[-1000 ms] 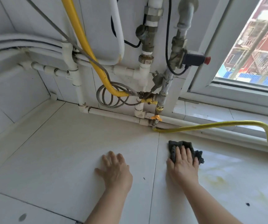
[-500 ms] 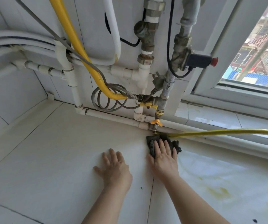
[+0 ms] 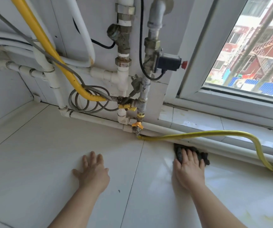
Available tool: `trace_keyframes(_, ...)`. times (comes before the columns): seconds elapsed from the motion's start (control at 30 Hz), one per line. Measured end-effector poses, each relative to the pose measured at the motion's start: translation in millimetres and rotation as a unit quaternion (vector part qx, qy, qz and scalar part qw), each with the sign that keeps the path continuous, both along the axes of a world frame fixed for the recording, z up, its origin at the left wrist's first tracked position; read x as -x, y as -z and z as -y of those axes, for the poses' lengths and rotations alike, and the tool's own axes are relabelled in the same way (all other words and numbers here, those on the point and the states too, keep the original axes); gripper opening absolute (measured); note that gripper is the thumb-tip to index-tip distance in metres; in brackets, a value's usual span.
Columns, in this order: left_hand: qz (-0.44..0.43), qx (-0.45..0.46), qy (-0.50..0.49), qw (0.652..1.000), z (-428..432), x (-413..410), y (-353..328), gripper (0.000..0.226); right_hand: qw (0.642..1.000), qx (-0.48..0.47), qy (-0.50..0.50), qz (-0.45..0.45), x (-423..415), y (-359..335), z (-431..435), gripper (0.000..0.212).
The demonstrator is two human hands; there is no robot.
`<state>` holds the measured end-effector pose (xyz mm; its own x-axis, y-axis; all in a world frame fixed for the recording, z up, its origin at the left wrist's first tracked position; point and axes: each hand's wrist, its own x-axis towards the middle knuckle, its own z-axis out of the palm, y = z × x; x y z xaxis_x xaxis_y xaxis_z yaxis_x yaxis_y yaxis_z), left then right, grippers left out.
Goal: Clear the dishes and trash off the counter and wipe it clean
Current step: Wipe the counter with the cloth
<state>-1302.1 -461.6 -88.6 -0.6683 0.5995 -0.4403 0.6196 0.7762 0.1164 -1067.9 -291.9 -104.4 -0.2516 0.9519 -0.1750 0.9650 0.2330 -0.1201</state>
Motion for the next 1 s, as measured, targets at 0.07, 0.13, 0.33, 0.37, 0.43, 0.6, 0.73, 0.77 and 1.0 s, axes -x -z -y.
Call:
trace_keyframes(0.07, 0.002, 0.001, -0.003, 1.0, 0.4, -0.4, -0.7, 0.058, 1.0, 0.005, 0.023, -0.001, -5.9, -2.3, 2.4, 0.061)
trace_keyframes(0.13, -0.002, 0.004, -0.004, 1.0, 0.2, -1.8, -1.8, 0.058, 0.999, 0.01, 0.038, -0.003, -3.4, -3.4, 9.2, 0.062)
trace_keyframes(0.33, -0.003, 0.009, -0.011, 1.0, -4.8, -4.8, 0.3, 0.058, 0.995, 0.019, -0.095, -0.028, 42.6, -1.5, 29.3, 0.064)
trace_keyframes(0.37, -0.002, 0.011, -0.012, 1.0, -5.2, -4.8, 0.3, 0.058, 0.991, 0.018, -0.125, -0.033, 51.6, -0.5, 34.0, 0.065)
trace_keyframes(0.43, -0.002, 0.015, -0.013, 1.0, -6.6, -4.5, -1.5, 0.058, 0.984, 0.02, -0.175, -0.038, 64.8, -0.2, 45.2, 0.066)
trace_keyframes(0.6, 0.003, 0.018, -0.014, 1.0, -6.9, -3.2, -5.5, 0.059, 0.97, -0.027, -0.237, -0.048, 71.2, -3.4, 109.1, 0.073)
trace_keyframes(0.73, 0.001, -0.002, -0.011, 1.0, -0.3, -2.4, -5.4, 0.057, 0.96, -0.01, -0.269, -0.076, 60.3, 2.3, 173.8, 0.058)
trace_keyframes(0.77, -0.012, -0.017, -0.01, 1.0, 3.0, -6.1, -5.2, 0.055, 0.96, -0.018, -0.271, -0.073, 55.1, 2.5, 185.7, 0.059)
trace_keyframes(1.0, -0.047, -0.115, 0.017, 0.992, 31.1, -55.3, -1.9, 0.044, 0.97, -0.03, -0.24, -0.034, 14.1, 5.6, 224.0, 0.062)
